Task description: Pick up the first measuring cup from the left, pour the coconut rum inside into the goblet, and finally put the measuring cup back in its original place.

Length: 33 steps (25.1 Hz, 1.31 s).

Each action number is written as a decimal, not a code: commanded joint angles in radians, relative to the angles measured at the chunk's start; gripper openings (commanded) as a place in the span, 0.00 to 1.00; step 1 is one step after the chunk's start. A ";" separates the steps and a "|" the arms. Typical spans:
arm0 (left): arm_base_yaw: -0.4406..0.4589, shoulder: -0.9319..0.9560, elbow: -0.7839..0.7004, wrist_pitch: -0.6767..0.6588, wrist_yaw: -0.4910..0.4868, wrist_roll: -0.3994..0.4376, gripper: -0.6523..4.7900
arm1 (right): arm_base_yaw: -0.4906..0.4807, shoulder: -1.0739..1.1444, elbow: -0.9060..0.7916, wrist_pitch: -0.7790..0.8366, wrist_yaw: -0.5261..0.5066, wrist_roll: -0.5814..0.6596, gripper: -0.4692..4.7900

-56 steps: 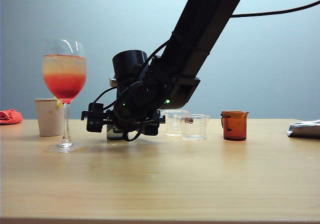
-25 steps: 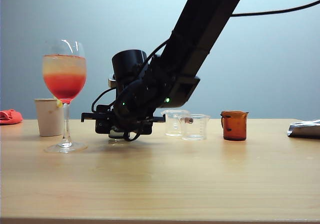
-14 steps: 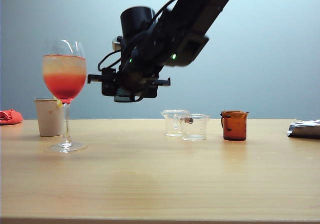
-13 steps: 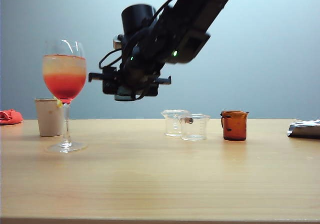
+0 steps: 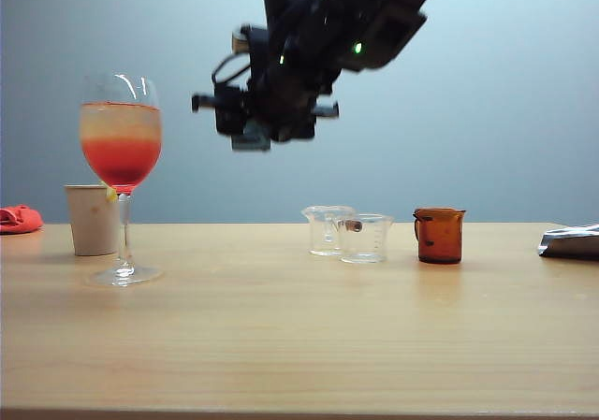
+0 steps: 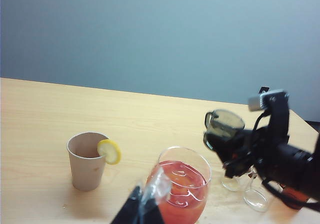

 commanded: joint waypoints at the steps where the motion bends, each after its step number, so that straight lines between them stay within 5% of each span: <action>1: -0.001 -0.002 0.005 0.012 0.007 0.005 0.11 | -0.007 -0.050 0.008 0.036 -0.064 -0.053 0.09; 13: 0.000 -0.002 0.005 0.013 0.007 0.005 0.11 | 0.005 -0.149 0.012 -0.079 -0.295 -0.063 0.09; 33: -0.001 -0.002 0.005 0.013 0.008 0.005 0.11 | 0.071 -0.150 0.074 -0.137 -0.306 -0.396 0.09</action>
